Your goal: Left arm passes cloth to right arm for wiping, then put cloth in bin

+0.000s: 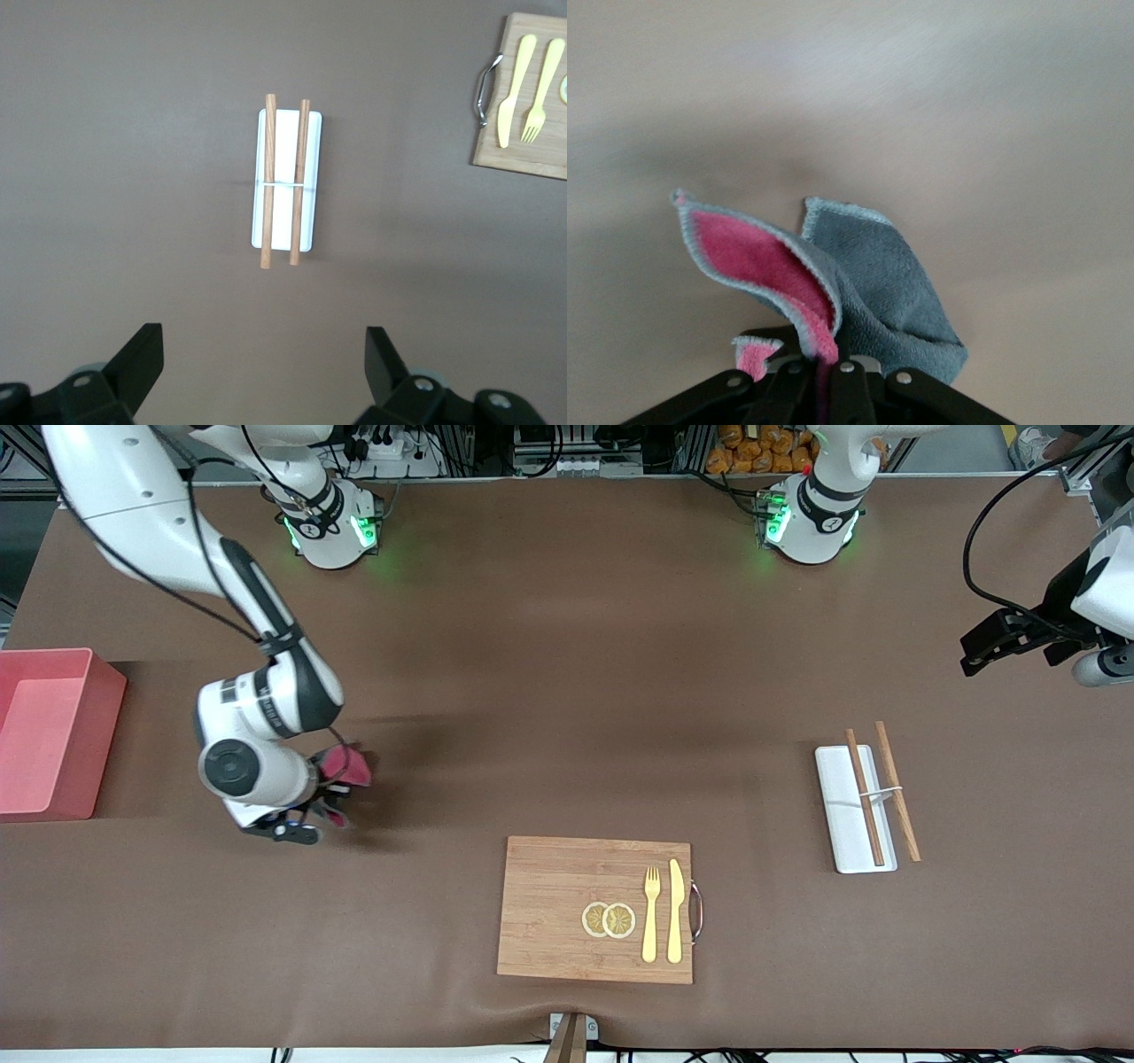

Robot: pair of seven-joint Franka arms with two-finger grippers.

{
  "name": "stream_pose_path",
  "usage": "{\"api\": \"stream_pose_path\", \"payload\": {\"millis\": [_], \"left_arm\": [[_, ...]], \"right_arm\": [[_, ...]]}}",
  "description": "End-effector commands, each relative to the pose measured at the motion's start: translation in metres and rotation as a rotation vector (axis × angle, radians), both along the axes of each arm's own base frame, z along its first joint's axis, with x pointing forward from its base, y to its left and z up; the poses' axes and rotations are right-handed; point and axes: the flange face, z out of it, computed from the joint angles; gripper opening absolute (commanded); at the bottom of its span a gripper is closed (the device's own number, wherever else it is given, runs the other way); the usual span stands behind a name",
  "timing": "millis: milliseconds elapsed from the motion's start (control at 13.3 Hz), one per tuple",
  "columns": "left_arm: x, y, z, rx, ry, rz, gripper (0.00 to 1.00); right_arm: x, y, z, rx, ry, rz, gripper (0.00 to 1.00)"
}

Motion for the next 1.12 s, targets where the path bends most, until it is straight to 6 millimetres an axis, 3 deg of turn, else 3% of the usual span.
{"api": "stream_pose_path", "payload": {"millis": [0,75,225,375,450,750,1050], "left_arm": [[-0.014,0.004,0.008,-0.004,-0.022,-0.019,1.00],[-0.015,0.004,0.010,-0.004,-0.027,-0.021,1.00],[-0.018,0.003,0.013,-0.003,-0.029,-0.039,1.00],[-0.019,0.001,0.012,-0.002,-0.021,-0.054,1.00],[-0.020,-0.004,0.012,-0.002,-0.016,-0.064,1.00],[-0.025,-0.010,0.011,-0.001,0.015,-0.077,1.00],[-0.025,-0.005,0.011,-0.017,0.017,-0.070,1.00]], "right_arm": [[-0.031,0.095,0.021,-0.014,-0.021,-0.138,0.00],[-0.041,0.129,0.027,-0.012,-0.035,-0.188,0.00],[-0.053,0.178,0.047,0.030,-0.049,-0.244,0.00],[-0.048,0.183,0.067,0.050,-0.042,-0.273,0.00],[-0.038,0.168,0.080,0.044,-0.058,-0.271,0.00],[0.013,0.028,0.120,0.071,-0.075,-0.151,0.00],[0.028,-0.115,0.161,0.087,-0.082,0.040,0.00]]}}
